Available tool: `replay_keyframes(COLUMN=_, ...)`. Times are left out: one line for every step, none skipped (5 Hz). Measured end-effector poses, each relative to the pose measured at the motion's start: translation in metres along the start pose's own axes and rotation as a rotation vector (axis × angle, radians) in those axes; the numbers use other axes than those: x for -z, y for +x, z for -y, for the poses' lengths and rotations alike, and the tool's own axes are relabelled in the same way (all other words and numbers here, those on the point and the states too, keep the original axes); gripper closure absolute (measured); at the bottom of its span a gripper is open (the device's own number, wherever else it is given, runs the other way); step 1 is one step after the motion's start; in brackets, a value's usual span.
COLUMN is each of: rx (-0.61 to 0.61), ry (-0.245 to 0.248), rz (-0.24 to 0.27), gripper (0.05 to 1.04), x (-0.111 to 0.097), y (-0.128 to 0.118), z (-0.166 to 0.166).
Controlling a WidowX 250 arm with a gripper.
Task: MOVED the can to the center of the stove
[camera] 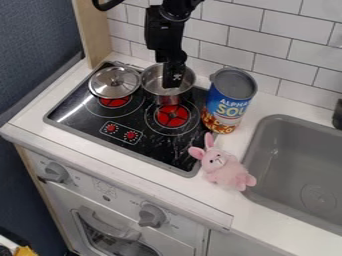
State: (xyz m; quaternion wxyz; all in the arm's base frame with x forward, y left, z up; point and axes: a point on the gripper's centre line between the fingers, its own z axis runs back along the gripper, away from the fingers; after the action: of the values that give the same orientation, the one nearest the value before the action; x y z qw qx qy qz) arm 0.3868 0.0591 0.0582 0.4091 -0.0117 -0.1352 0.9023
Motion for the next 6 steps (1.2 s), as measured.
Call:
replay_keyframes(rx=0.007, ry=0.031, rz=0.022, gripper=0.083, x=0.014, y=0.001, z=-0.006)
replay_keyframes(rx=0.004, ry=0.002, rz=-0.009, gripper=0.083, x=0.003, y=0.0, z=-0.004)
replay_keyframes(rx=-0.013, ry=-0.044, rz=-0.046, gripper=0.083, x=-0.019, y=0.002, z=0.001)
replay_keyframes(rx=-0.009, ry=-0.05, rz=-0.07, gripper=0.083, x=-0.029, y=-0.006, z=-0.005)
replay_keyframes(rx=0.085, ry=-0.039, rz=-0.135, gripper=0.083, x=-0.042, y=-0.037, z=-0.021)
replay_keyframes(rx=0.186, ry=-0.054, rz=-0.17, gripper=0.083, x=-0.059, y=-0.075, z=-0.038)
